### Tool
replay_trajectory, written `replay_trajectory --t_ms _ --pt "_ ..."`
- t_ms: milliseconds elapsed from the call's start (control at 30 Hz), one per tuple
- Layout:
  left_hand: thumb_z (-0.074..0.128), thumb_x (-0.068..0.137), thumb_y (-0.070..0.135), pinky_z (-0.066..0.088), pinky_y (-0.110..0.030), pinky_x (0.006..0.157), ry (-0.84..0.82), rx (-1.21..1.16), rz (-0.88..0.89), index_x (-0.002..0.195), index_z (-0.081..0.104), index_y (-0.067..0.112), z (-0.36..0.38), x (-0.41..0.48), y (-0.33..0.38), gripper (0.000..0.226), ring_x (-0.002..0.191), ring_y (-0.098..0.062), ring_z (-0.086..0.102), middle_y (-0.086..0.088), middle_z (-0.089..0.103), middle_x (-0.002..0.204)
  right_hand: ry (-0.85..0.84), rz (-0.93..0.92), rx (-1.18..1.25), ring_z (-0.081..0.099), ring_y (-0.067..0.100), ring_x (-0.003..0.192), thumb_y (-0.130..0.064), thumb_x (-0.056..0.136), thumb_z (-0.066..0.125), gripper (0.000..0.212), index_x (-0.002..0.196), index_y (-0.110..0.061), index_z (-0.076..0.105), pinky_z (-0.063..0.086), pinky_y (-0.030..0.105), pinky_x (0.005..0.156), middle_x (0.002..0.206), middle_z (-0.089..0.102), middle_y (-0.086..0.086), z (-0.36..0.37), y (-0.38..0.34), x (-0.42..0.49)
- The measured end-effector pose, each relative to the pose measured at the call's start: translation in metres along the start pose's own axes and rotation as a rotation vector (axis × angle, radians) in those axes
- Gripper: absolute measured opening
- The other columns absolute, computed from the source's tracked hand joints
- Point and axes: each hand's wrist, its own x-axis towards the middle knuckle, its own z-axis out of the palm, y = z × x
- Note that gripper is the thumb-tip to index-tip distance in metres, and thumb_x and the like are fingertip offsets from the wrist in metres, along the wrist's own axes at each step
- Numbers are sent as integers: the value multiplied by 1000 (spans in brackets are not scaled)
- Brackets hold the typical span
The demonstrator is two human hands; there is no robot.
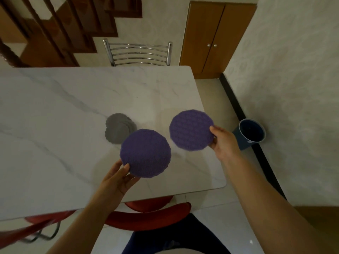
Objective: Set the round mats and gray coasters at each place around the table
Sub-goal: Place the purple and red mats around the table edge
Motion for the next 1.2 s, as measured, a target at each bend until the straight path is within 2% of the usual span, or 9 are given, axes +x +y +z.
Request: replay_trajectory --t_ms 167,333,433,500,600,667,867,1133,1200 --pt "49 92 16 56 -35 86 35 -39 38 128 61 24 11 11 -6 39 119 -29 60 -4 61 135 95 5 56 62 27 101 -5 95 50 29 122 2 56 52 40 83 121 60 17 5 -11 51" --pt "49 91 16 57 -35 85 104 -45 60 128 60 24 32 34 -11 39 117 -29 61 -4 61 134 101 34 16 57 36 116 -3 95 48 34 127 6 52 50 45 88 128 56 22 16 -17 114" --pt "49 91 18 57 -34 84 172 -66 107 132 56 24 46 52 -22 42 115 -27 63 -2 63 132 74 72 -34 60 34 102 -3 94 50 27 120 5 55 54 44 79 115 60 20 19 -16 152" --pt "50 90 19 58 -33 80 226 -114 128 129 59 25 56 65 -32 41 110 -25 66 -2 66 127 51 85 -63 62 27 84 -2 93 52 11 97 -3 61 56 35 63 103 61 16 22 -14 177" --pt "49 90 17 59 -31 78 282 -162 152 115 70 28 71 81 -41 34 105 -22 68 -2 68 123 69 76 -138 63 30 88 -1 90 56 15 78 -9 60 54 45 79 108 63 22 25 -9 212" --pt "49 90 16 59 -31 77 302 -197 166 112 71 27 79 89 -45 33 102 -22 69 -3 69 122 111 28 -292 64 34 99 -5 87 60 6 88 -4 66 52 44 84 108 65 22 26 -6 228" --pt "50 90 14 59 -32 78 304 -244 181 119 65 22 92 95 -49 33 105 -23 68 -6 66 127 121 -98 -848 64 35 97 -18 83 64 26 101 1 67 46 34 74 103 69 22 16 -2 250" --pt "51 88 13 59 -32 78 295 -265 193 122 62 20 93 87 -50 36 105 -24 68 -6 66 127 86 -136 -938 63 35 99 -13 86 53 26 105 -2 66 46 34 80 107 68 20 8 -5 239" --pt "51 88 13 59 -32 78 283 -263 197 123 60 19 92 83 -48 37 105 -24 68 -6 65 127 2 -169 -862 65 30 83 -11 87 49 27 108 -2 65 50 38 81 96 69 15 13 -6 222"
